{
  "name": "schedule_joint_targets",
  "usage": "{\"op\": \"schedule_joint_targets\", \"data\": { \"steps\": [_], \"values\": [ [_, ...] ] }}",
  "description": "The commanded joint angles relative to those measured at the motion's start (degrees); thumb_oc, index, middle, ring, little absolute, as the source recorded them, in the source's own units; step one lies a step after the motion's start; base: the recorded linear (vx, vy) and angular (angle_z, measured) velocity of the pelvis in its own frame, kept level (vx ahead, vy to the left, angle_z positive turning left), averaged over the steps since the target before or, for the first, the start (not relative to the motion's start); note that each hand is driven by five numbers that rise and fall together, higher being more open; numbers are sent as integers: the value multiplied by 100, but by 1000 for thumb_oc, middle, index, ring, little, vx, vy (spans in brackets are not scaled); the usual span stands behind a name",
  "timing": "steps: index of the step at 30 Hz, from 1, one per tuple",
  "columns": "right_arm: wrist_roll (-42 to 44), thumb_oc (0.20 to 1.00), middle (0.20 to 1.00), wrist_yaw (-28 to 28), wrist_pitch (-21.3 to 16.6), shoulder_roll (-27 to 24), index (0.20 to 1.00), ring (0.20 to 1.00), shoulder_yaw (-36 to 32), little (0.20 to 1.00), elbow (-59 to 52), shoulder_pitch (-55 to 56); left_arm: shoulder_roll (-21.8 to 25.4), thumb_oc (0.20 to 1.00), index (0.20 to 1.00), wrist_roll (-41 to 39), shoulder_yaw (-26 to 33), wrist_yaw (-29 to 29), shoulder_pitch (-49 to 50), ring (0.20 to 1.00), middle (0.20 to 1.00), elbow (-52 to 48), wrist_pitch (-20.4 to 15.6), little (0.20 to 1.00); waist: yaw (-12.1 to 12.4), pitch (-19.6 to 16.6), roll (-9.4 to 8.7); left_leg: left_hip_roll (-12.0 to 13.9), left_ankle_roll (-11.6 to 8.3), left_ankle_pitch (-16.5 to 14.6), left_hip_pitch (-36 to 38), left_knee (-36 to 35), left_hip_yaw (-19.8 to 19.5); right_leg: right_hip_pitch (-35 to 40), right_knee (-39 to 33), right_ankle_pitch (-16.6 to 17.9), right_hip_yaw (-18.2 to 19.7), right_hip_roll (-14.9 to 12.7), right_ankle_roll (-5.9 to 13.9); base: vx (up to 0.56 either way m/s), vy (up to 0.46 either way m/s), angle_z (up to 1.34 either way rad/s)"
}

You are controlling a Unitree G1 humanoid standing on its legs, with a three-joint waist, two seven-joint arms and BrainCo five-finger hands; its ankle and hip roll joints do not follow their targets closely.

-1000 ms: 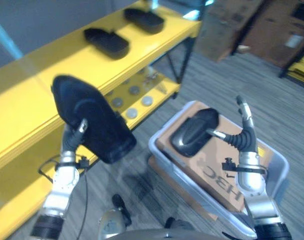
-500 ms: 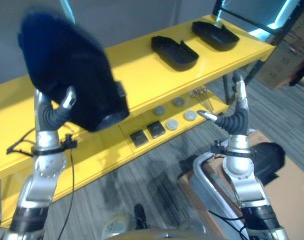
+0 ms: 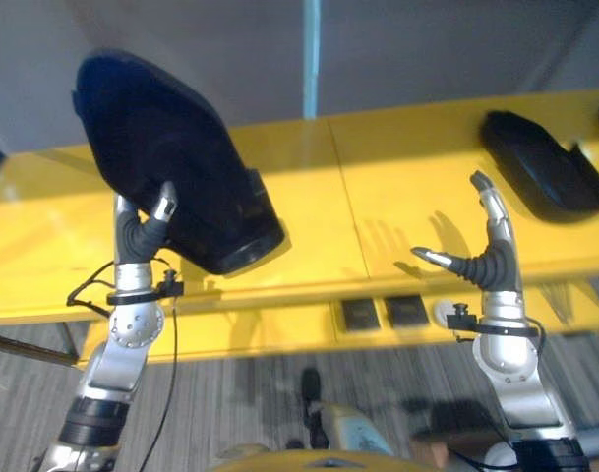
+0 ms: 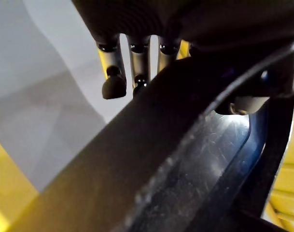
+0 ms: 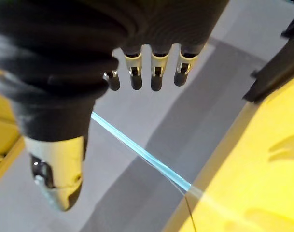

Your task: Move parts from the plastic box to the shelf.

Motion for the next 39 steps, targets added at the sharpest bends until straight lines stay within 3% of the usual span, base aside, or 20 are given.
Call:
{"op": "schedule_joint_targets", "data": {
  "steps": [1, 3, 4, 6, 9, 11, 12, 14, 19, 20, 26, 36, 39],
  "values": [
    [206, 1000, 1000, 148, -177, -193, 1000, 1000, -225, 1000, -380, -308, 254, 200, 200, -866, 480, -262, -299, 200, 200, -266, -243, 200, -48, -4, -130, 1258, -674, -596, -724, 1263, -43, 1144, 61, -1605, 288, -720, 1850, 95, -144, -47],
    [216, 1000, 1000, 156, -177, -201, 1000, 1000, -226, 1000, -383, -307, 248, 200, 200, -880, 490, -278, -291, 200, 200, -275, -240, 200, -71, -1, -96, 1306, -687, -664, -804, 1419, -71, 1139, 68, -1608, 263, -688, 1838, 58, -116, -35],
    [305, 1000, 1000, 246, -114, -314, 1000, 1000, -356, 1000, -361, -216, 157, 200, 200, -1083, 530, -387, -200, 200, 200, -154, -202, 200, -20, 158, -121, 1325, -869, -313, -1239, 2225, -166, 1340, 49, -1697, 248, -771, 1690, 88, -116, -9],
    [405, 1000, 1000, 320, -82, -403, 1000, 1000, -466, 1000, -335, -207, 89, 200, 200, -1376, 551, -541, -175, 200, 200, 22, -218, 200, -81, 216, -112, 1326, -898, -320, -1517, 2562, -244, 1423, 17, -1741, 218, -798, 1598, 117, -50, -43],
    [497, 1000, 1000, 300, -18, -392, 1000, 1000, -578, 1000, -355, -209, 99, 200, 200, -1912, 404, -805, -375, 200, 200, 614, -134, 200, -288, 115, 9, 1790, -870, -255, -1120, 922, -3, 1314, 124, -1864, 178, -927, 1681, 119, 149, -47],
    [462, 1000, 1000, 207, -25, -368, 1000, 1000, -604, 1000, -297, -273, 188, 200, 200, -2139, 269, -953, -546, 200, 200, 900, -74, 200, -417, 83, 168, 1876, -910, 5, -1002, 152, 52, 1213, 165, -1939, 160, -883, 1711, 21, 145, -57],
    [462, 1000, 1000, 208, -22, -369, 1000, 1000, -610, 1000, -306, -263, 190, 200, 200, -2159, 268, -971, -553, 200, 200, 918, -83, 200, -404, 80, 165, 1862, -916, 63, -940, 35, 70, 1213, 169, -1940, 170, -884, 1708, 111, 175, -44],
    [292, 1000, 1000, 163, 23, -264, 1000, 1000, -600, 1000, -314, -190, 365, 200, 200, -2456, -3, -1174, -872, 200, 200, 1559, 104, 200, -613, -37, 344, 1872, -1031, 355, -712, -478, 332, 1216, 94, -1896, 92, -830, 1783, 142, 182, -13],
    [395, 1000, 1000, 226, 30, -62, 1000, 1000, -429, 1000, -323, -221, 812, 200, 200, -2704, -201, -1440, -1246, 200, 200, 2172, 230, 200, -710, -6, 445, 1767, -997, 410, -625, -671, 599, 1151, -44, -1755, 240, -857, 1882, 34, 121, -28],
    [319, 1000, 1000, 331, 8, -76, 1000, 1000, -312, 1000, -290, -266, 1195, 200, 200, -2591, -167, -1601, -1288, 200, 200, 2369, 264, 200, -674, 19, 461, 1732, -990, 435, -605, -768, 750, 1048, -135, -1652, 334, -874, 1950, 0, 81, -15],
    [349, 1000, 1000, 461, -8, -178, 1000, 1000, -288, 1000, -251, -341, 1839, 200, 200, -2532, -50, -1848, -1227, 200, 200, 2703, 372, 200, -600, 64, 476, 1722, -966, 472, -637, -831, 898, 882, -254, -1504, 410, -891, 2047, -15, 38, -13],
    [571, 1000, 1000, 701, -150, -273, 1000, 1000, -31, 1000, -195, -575, 2994, 200, 200, -2190, -23, -2338, -1005, 200, 200, 2968, 522, 200, -477, 157, 490, 1741, -965, 534, -746, -849, 936, 670, -279, -1413, 366, -900, 2112, -8, -1, 0],
    [581, 1000, 1000, 739, -159, -284, 1000, 1000, 9, 1000, -194, -593, 3075, 200, 200, -2164, -79, -2411, -988, 200, 200, 2948, 548, 200, -464, 181, 473, 1747, -962, 543, -764, -852, 925, 642, -277, -1404, 357, -900, 2113, 0, 0, 0]
  ]
}}
